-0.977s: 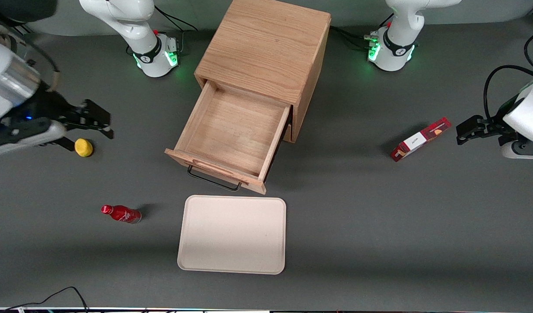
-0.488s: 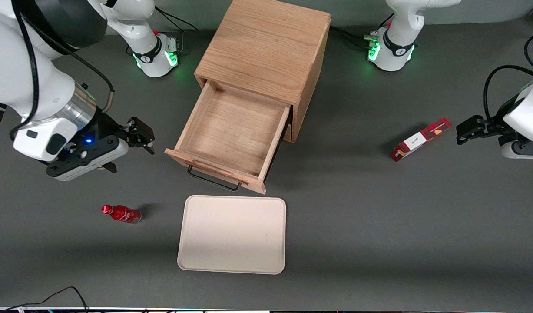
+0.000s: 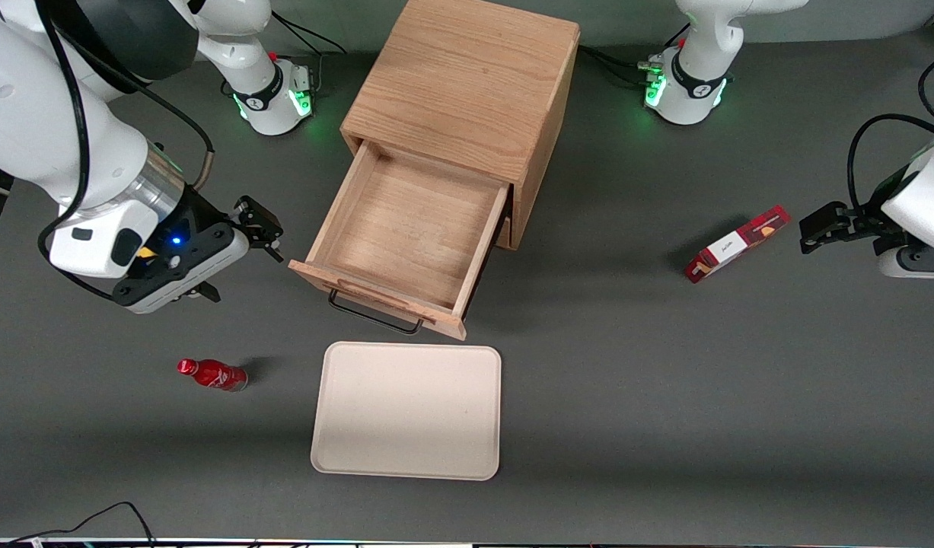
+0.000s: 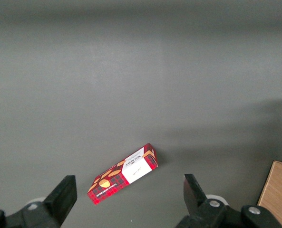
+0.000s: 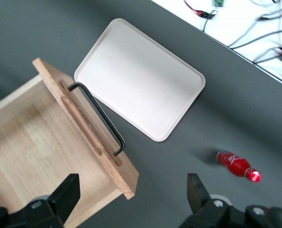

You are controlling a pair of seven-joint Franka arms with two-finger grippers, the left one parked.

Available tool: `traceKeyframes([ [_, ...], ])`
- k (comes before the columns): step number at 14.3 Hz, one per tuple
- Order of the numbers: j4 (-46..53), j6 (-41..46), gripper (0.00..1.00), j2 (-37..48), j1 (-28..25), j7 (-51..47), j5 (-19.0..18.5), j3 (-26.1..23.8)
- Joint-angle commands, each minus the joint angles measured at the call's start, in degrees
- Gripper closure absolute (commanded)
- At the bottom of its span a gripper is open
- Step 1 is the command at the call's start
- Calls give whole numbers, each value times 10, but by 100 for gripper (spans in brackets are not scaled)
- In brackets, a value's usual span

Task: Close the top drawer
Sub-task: 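Lower the right gripper beside the drawer's black handle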

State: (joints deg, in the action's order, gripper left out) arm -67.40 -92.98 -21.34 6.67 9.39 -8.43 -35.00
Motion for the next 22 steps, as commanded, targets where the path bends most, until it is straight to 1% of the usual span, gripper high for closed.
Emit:
traceKeyframes([
  [1, 20, 11, 0, -32, -5, 72, -17, -9],
  [2, 22, 10, 0, -42, -6, 106, -19, -9],
  [5, 29, 11, 0, -68, -6, 132, -22, -9],
  [7, 36, 10, 0, -84, -7, 195, -23, -9],
  [8, 45, 10, 0, -97, -10, 202, -22, -8],
  [13, 58, 11, 0, -162, -20, 195, -14, -22],
  [15, 67, 11, 0, -185, -21, 193, -8, -22],
  [16, 75, 11, 0, -200, -22, 193, 2, -22],
  [19, 89, 11, 0, -234, -38, 193, 3, -20],
  [22, 98, 11, 0, -258, -41, 189, 8, -21],
])
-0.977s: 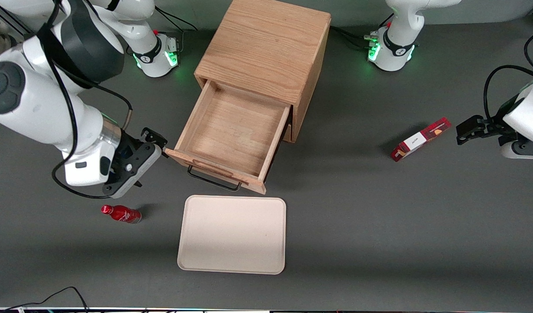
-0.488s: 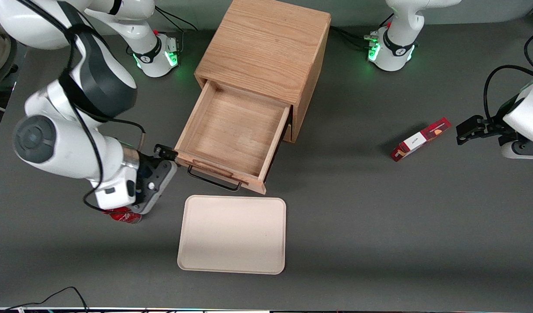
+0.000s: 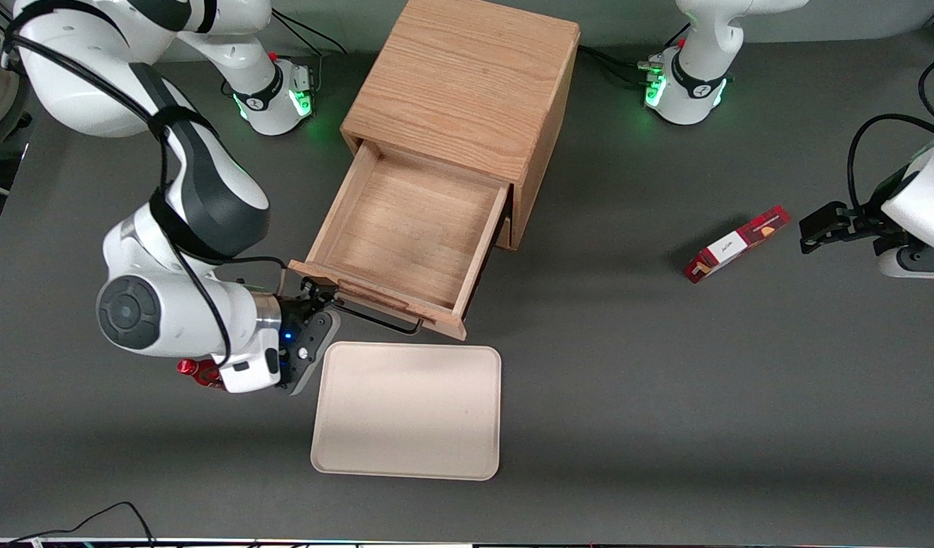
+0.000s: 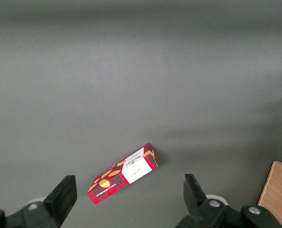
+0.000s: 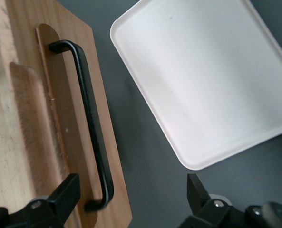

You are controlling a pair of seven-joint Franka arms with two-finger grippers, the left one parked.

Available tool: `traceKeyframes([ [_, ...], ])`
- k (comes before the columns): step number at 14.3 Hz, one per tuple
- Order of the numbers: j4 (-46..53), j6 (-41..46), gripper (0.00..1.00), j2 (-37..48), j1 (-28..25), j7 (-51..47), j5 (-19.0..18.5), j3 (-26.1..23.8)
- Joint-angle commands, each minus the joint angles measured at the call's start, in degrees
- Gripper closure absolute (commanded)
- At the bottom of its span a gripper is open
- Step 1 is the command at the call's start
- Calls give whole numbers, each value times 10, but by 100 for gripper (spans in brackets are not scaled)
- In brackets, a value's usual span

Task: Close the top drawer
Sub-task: 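Lower the right gripper beside the drawer's black handle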

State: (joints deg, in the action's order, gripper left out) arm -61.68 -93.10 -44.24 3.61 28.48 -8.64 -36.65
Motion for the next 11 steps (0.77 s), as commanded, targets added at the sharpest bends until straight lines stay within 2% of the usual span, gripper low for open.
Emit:
traceKeyframes([
  [1, 48, 14, 0, -38, -16, -6, 14, -3],
  [6, 53, 20, 0, -39, -16, -8, 36, -2],
  [11, 60, 19, 0, -59, -21, -36, 38, -3],
])
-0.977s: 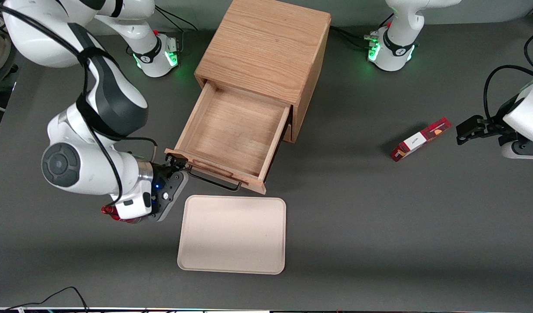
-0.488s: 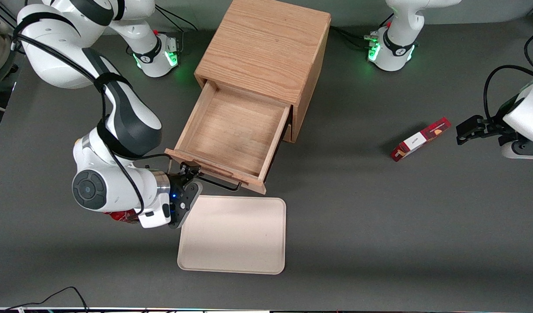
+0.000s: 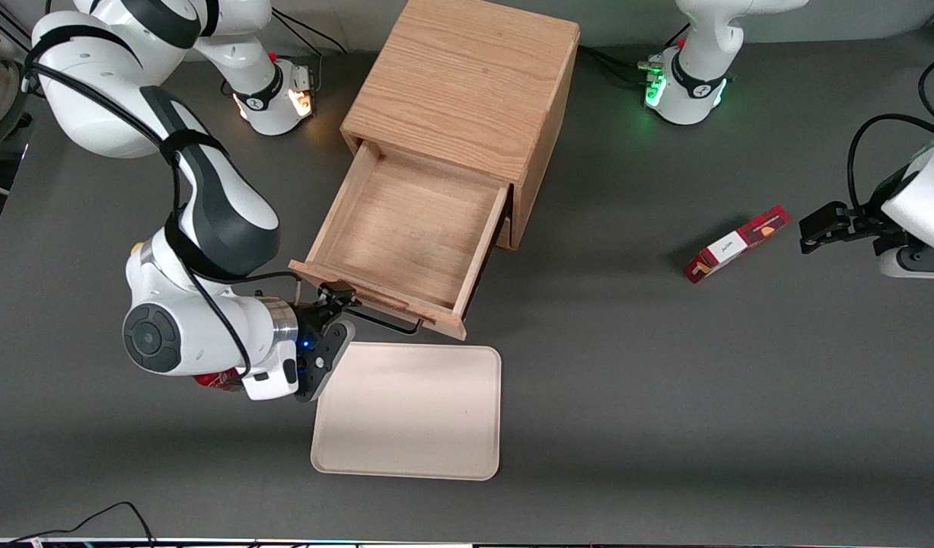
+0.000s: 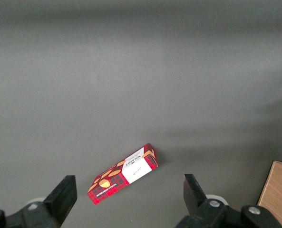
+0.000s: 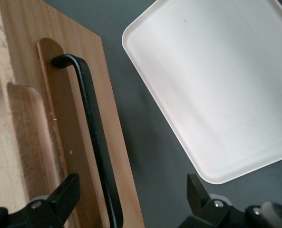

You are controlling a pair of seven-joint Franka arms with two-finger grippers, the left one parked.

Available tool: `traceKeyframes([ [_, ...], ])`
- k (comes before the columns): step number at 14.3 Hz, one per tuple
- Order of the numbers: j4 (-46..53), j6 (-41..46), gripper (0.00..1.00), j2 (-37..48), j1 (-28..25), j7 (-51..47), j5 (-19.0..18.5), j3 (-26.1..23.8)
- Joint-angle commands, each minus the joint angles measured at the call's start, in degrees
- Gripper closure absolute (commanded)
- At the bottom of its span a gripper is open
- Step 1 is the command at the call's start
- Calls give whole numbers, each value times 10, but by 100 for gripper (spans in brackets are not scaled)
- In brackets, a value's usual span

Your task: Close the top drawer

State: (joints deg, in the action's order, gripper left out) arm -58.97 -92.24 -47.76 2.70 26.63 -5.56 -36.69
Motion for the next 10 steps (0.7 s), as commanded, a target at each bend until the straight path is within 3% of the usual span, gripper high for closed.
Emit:
traceKeyframes([
  [1, 33, 8, 0, -24, -12, -20, 7, -3],
  [10, 32, 7, 0, -25, -18, -56, 13, -6],
])
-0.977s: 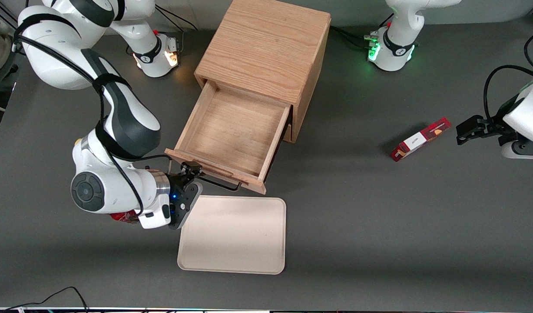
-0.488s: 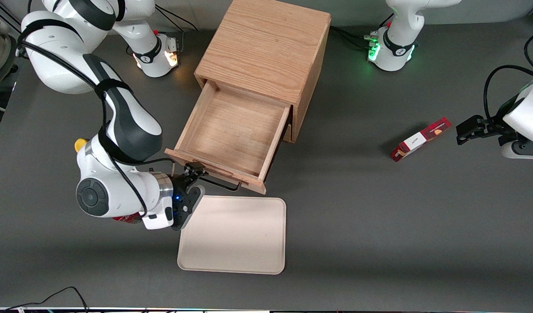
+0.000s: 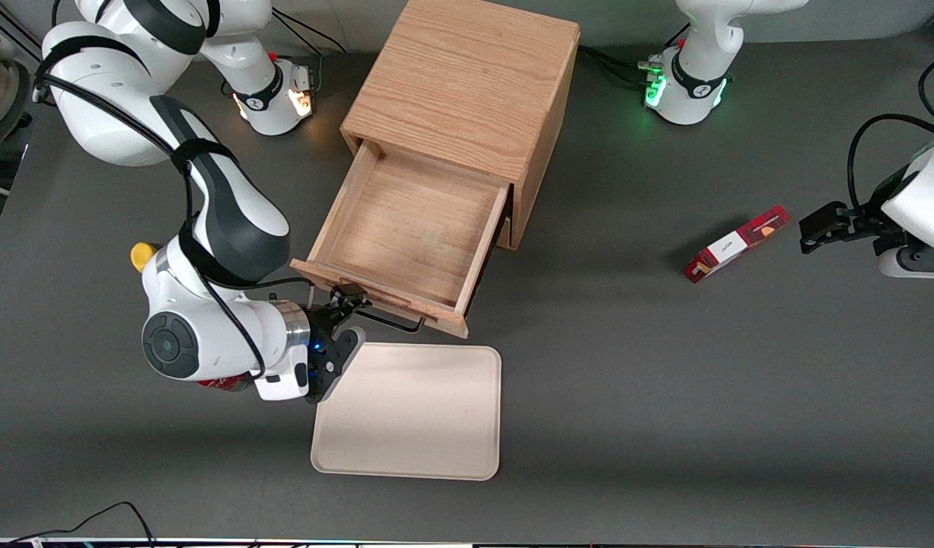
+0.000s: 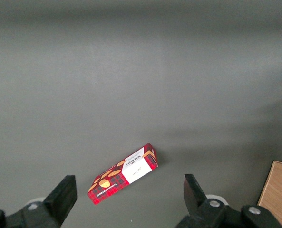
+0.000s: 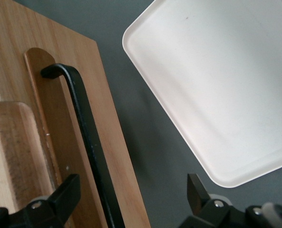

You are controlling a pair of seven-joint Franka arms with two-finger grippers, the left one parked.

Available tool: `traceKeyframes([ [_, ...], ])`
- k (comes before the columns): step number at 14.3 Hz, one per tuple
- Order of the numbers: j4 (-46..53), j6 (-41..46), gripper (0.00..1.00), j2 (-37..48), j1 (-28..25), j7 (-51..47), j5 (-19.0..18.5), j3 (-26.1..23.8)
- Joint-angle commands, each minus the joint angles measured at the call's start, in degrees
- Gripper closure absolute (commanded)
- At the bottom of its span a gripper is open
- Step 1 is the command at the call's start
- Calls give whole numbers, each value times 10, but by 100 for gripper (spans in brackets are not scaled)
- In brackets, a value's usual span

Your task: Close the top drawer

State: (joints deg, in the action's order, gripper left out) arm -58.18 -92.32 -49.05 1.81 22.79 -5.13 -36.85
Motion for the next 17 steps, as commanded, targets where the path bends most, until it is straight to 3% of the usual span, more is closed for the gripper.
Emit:
traceKeyframes([
  [1, 25, 9, 0, -12, -9, -20, 9, -4],
  [17, -16, 17, 0, -3, -9, -17, 5, -7],
])
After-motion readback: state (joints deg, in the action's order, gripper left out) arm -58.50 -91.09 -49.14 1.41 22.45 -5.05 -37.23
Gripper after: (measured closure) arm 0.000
